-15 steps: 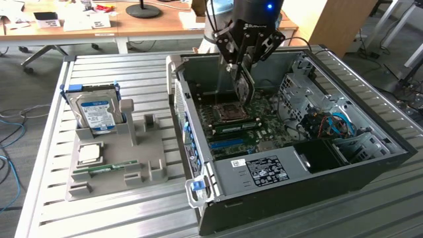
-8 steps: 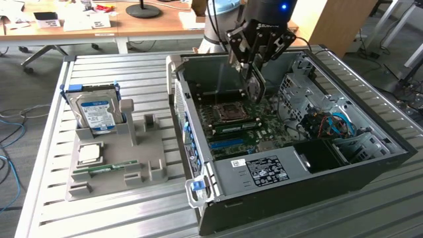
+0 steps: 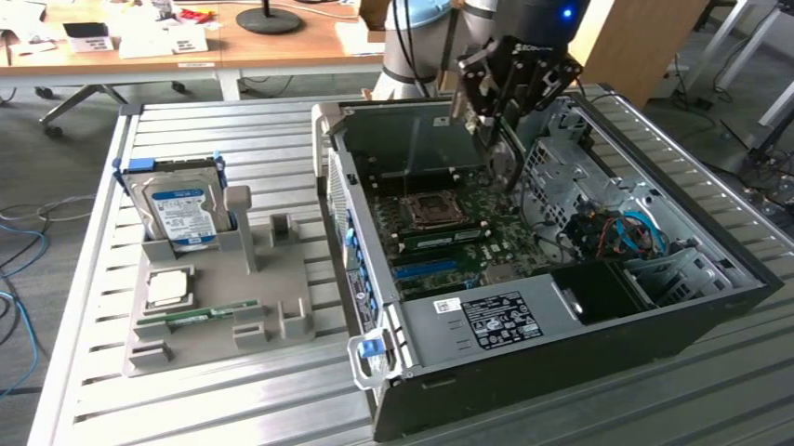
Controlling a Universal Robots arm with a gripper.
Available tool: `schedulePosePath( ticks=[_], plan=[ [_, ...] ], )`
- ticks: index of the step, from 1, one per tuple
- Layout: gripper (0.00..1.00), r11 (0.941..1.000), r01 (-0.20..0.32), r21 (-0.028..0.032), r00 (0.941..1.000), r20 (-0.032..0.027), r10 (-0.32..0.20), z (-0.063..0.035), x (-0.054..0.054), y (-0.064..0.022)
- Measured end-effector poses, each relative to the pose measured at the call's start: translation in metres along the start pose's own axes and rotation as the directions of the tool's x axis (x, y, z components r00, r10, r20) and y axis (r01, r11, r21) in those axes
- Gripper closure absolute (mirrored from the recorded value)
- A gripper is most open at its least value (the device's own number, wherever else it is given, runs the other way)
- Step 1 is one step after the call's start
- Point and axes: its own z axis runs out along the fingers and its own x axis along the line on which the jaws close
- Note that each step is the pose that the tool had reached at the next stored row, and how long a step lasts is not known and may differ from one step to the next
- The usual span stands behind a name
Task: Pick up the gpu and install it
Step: 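Pick up the gpu and move the gpu toward the slot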
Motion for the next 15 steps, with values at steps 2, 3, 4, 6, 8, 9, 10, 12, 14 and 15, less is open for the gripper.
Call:
schedulePosePath(
  ticks=[2, 3, 4, 6, 8, 9, 10, 12, 14, 15],
  plan=[
    [0.73, 1.0, 0.0, -0.0001, 1.0, 0.0, 0.0, 0.0002, -0.009, 0.0002],
    [0.73, 1.0, 0.0, -0.0001, 1.0, 0.0, 0.0, 0.0003, -0.013, 0.0003],
    [0.73, 1.0, 0.0, -0.0001, 1.0, 0.0, 0.0, 0.0004, -0.017, 0.0004],
    [0.73, 1.0, 0.0, 0.0, 1.0, -0.0001, 0.0, 0.0006, -0.025, 0.0006],
    [0.73, 1.0, 0.0, -0.0001, 1.0, 0.0, 0.0, 0.0007, -0.031, 0.0007],
    [0.73, 1.0, 0.0, -0.0001, 1.0, 0.0, 0.0, 0.0008, -0.034, 0.0008],
    [0.73, 1.0, 0.0, -0.0001, 1.0, 0.0, 0.0, 0.0009, -0.037, 0.0009],
    [0.73, 1.0, 0.0, -0.0002, 1.0, 0.0, 0.0, 0.001, -0.042, 0.001],
    [0.73, 1.0, 0.0, -0.0001, 1.0, 0.0, 0.0, 0.0011, -0.045, 0.0011],
    [0.73, 1.0, 0.0, -0.0001, 1.0, 0.0, 0.0, 0.0011, -0.046, 0.0011]
  ],
)
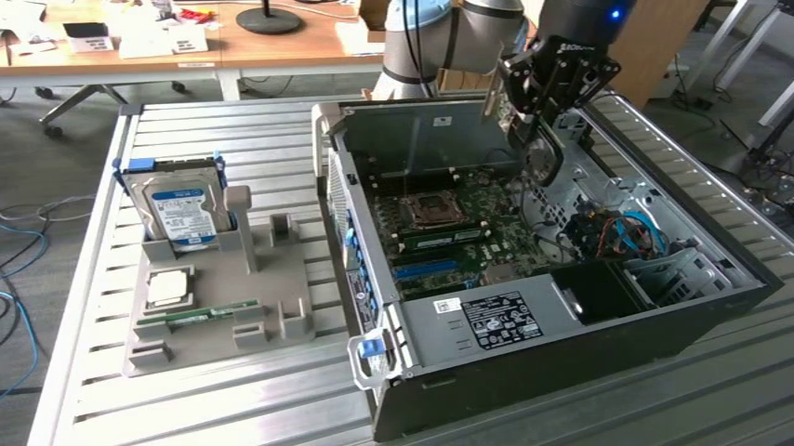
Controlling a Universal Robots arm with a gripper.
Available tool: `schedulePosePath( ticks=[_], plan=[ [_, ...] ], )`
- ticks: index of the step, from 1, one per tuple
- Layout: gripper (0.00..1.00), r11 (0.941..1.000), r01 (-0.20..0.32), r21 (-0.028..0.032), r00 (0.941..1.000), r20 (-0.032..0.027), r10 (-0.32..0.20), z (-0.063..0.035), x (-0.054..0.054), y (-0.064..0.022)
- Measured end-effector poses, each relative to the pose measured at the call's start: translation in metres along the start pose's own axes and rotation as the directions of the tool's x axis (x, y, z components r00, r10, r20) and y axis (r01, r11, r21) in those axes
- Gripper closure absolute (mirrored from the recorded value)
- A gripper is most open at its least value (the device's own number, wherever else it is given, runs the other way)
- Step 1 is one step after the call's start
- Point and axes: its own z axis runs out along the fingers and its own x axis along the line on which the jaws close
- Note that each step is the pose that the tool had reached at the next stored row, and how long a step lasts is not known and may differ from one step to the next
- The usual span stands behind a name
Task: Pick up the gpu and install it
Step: 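Pick up the gpu and move the gpu toward the slot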
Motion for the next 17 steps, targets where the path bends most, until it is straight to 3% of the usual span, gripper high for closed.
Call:
schedulePosePath(
  ticks=[6, 17],
  plan=[
    [0.73, 1.0, 0.0, 0.0, 1.0, 0.0, 0.0, 0.0002, -0.01, 0.0003],
    [0.73, 1.0, 0.0, 0.0, 1.0, 0.0, 0.0, 0.0003, -0.013, 0.0003]
  ],
)
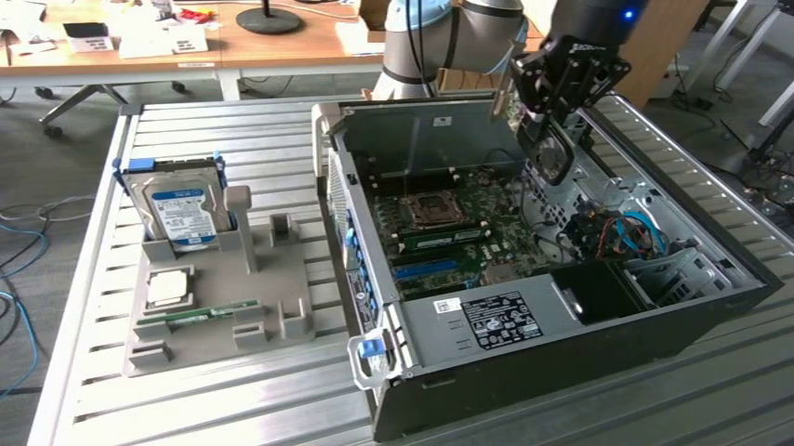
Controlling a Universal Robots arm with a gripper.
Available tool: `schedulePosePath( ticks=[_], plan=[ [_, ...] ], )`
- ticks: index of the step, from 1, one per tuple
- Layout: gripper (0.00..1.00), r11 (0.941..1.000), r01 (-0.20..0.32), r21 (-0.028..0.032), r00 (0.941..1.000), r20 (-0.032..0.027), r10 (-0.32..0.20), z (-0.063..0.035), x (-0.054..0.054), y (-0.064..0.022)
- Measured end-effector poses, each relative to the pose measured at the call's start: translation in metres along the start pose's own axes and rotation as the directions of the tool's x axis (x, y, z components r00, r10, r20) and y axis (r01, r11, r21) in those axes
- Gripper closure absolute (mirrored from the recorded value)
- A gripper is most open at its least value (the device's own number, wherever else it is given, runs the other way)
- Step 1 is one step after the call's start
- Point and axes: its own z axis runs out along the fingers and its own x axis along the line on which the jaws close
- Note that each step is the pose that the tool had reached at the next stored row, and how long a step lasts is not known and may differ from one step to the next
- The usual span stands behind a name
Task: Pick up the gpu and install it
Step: 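Pick up the gpu and move the gpu toward the slot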
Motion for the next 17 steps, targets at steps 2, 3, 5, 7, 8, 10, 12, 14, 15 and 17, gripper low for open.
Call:
schedulePosePath(
  ticks=[2, 3, 5, 7, 8, 10, 12, 14, 15, 17],
  plan=[
    [0.73, 1.0, 0.0, 0.0, 1.0, 0.0, 0.0, 0.0, -0.0004, 0.0],
    [0.73, 1.0, 0.0, 0.0, 1.0, 0.0, 0.0, 0.0, -0.0004, 0.0],
    [0.73, 1.0, 0.0, 0.0, 1.0, 0.0, 0.0, 0.0, -0.0004, 0.0],
    [0.73, 1.0, 0.0, 0.0, 1.0, 0.0001, 0.0, 0.0, -0.0004, 0.0],
    [0.73, 1.0, 0.0, 0.0, 1.0, 0.0, 0.0, 0.0, -0.0004, 0.0],
    [0.73, 1.0, 0.0, 0.0, 1.0, 0.0, 0.0, 0.0, -0.0004, 0.0],
    [0.73, 1.0, 0.0, -0.0001, 1.0, 0.0, 0.0, 0.0, -0.0004, 0.0],
    [0.73, 1.0, 0.0, 0.0, 1.0, 0.0, 0.0, 0.0, -0.0004, 0.0],
    [0.73, 1.0, 0.0, -0.0001, 1.0, 0.0, 0.0, 0.0001, -0.0011, 0.0],
    [0.73, 1.0, 0.0, 0.0, 1.0, 0.0, 0.0, 0.0001, -0.0035, 0.0001]
  ],
)
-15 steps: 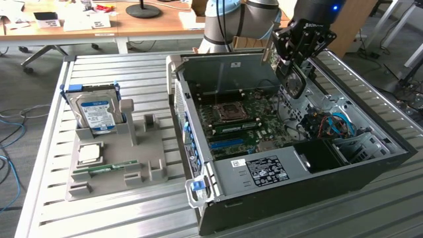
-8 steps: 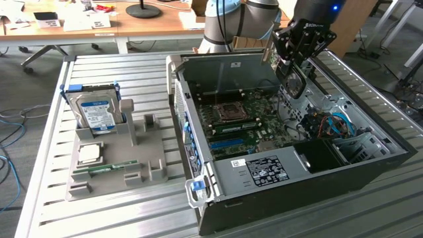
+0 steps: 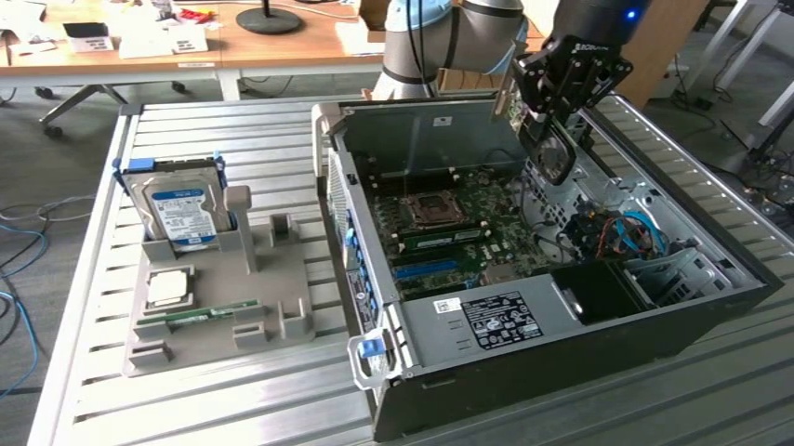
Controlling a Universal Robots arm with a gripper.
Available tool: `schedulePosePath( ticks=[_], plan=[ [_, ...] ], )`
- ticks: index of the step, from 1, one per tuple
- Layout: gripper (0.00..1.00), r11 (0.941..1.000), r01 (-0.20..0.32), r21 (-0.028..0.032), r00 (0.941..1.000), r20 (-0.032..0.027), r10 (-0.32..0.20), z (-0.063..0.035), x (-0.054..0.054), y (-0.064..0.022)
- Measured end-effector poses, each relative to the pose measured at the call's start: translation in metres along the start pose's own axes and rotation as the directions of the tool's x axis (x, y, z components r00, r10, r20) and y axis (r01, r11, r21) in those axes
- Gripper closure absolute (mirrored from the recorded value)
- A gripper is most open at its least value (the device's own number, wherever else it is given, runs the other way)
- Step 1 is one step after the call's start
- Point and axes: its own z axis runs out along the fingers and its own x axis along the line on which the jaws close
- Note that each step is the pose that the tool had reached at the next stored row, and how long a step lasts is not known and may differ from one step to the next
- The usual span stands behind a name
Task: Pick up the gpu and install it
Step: 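Pick up the gpu and move the gpu toward the slot, then insert the gpu into the slot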
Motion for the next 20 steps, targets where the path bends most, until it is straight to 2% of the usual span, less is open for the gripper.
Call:
schedulePosePath(
  ticks=[5, 20],
  plan=[
    [0.73, 1.0, 0.0, -0.0001, 1.0, 0.0, 0.0, 0.0002, -0.0064, 0.0002],
    [0.73, 1.0, 0.0, 0.0, 1.0, 0.0, 0.0, 0.0002, -0.0089, 0.0002]
  ],
)
